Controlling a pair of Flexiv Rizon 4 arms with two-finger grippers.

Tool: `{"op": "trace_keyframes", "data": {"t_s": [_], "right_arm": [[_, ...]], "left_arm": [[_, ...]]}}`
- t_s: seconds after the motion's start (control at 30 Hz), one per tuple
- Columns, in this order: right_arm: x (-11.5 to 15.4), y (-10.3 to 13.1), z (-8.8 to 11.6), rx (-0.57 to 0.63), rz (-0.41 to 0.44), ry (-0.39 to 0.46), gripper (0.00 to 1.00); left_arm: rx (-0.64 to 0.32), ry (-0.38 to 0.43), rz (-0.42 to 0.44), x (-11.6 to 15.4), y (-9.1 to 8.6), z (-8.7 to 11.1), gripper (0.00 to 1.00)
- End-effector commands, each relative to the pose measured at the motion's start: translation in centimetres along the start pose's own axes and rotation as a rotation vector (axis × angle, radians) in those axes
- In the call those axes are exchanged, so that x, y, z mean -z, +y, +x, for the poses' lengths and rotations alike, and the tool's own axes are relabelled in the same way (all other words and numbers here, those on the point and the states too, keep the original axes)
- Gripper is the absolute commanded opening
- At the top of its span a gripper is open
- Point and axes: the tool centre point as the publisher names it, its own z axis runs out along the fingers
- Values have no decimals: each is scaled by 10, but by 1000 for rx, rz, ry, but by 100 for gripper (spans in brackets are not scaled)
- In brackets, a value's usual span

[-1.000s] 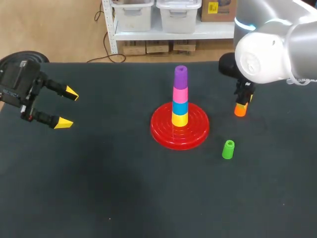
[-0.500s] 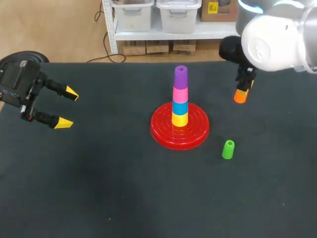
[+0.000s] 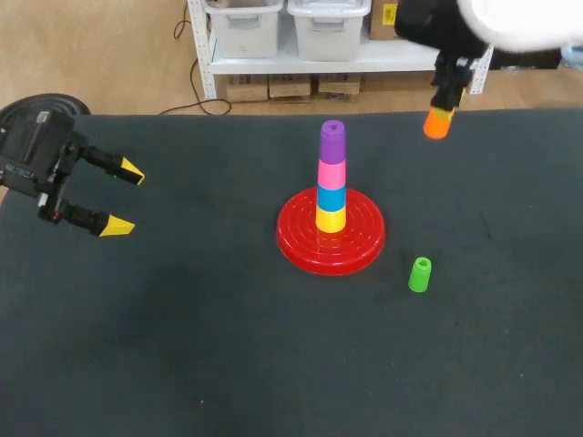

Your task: Pick up and stack the cylinders on the red base in this order: pink,purple,orange,green

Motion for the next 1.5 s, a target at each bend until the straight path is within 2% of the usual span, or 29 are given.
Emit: {"op": "trace_keyframes", "data": {"t_s": [0.03, 0.3, 0.53, 1.0, 1.5], "right_arm": [[50, 16, -8, 16, 24, -4, 0], [86, 43, -38, 100, 31, -4, 0], [91, 64, -60, 171, 7, 24, 0], [61, 75, -88, 261, -120, 32, 0], [41, 70, -110, 313, -178, 73, 0]], "left_arm": [[-3, -2, -4, 0, -1, 1, 100], [-3, -2, -4, 0, -1, 1, 100], [-3, -2, -4, 0, -1, 1, 100], [-3, -2, -4, 0, -1, 1, 100], [-3, -2, -4, 0, -1, 1, 100]]}}
